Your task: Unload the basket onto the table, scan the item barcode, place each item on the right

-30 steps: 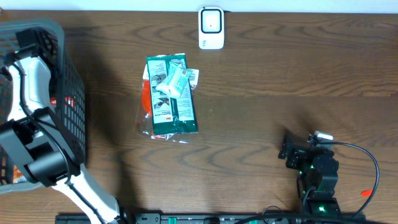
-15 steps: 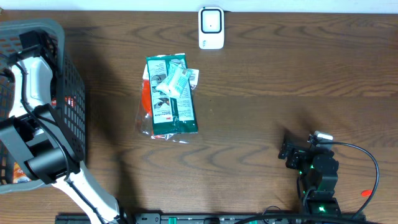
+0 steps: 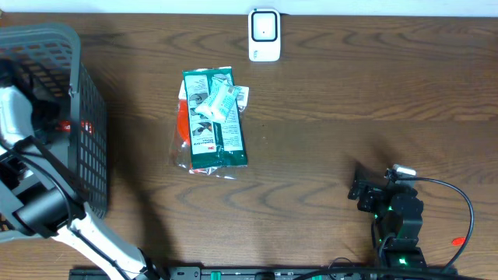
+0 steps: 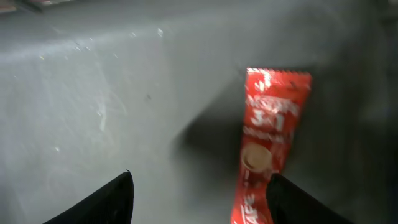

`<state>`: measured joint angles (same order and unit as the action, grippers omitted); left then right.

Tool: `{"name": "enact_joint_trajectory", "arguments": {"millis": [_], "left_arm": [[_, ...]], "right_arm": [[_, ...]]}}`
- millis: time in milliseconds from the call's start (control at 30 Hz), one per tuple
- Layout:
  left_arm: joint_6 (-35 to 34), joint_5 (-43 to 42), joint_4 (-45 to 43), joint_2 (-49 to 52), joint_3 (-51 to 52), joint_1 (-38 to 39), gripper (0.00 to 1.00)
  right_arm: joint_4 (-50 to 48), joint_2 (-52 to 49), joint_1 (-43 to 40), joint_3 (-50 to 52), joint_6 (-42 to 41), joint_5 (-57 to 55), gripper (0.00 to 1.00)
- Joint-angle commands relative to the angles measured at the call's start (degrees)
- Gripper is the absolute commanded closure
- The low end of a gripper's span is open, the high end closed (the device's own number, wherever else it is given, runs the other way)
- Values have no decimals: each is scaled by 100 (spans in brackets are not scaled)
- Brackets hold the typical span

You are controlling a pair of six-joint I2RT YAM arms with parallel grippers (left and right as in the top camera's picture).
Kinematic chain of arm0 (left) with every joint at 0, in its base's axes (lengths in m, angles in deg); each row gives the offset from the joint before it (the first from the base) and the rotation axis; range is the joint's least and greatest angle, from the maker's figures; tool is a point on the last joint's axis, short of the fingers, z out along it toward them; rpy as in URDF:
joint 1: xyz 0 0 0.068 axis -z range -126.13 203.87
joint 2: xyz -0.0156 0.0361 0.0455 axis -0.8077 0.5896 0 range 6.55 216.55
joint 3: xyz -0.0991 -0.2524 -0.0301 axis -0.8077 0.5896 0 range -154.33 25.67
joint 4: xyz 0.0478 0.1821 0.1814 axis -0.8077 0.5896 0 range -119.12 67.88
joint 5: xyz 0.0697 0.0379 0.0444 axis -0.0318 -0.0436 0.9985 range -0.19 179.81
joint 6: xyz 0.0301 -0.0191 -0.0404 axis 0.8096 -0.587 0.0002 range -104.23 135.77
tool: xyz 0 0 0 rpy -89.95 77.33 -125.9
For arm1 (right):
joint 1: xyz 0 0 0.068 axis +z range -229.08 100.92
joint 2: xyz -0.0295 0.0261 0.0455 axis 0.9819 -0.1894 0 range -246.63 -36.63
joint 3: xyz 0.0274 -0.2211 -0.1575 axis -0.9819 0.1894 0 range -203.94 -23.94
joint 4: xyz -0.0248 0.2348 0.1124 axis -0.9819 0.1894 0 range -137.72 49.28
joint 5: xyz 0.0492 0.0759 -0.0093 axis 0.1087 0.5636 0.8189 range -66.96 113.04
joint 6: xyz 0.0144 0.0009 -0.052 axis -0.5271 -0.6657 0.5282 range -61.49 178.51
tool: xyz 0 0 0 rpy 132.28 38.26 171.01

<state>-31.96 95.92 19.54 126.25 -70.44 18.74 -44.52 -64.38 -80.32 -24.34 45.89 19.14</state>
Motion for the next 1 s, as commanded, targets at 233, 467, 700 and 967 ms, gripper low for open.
{"name": "enact_joint_trajectory", "arguments": {"millis": [233,467,700,967], "left_arm": [[398,-13,-142,85,39,-28,32],[573,-9,-319,87,46,46,32],[614,-9,-535,92,162,57,32],[614,-11,-715,256,334,57,32]], "right_arm": [[28,-2,15,9,-63,-57,1],[46,-2,15,9,-63,-57,1],[48,-2,15,9,-63,-59,1],[50,-2,15,9,-61,-59,1]]}}
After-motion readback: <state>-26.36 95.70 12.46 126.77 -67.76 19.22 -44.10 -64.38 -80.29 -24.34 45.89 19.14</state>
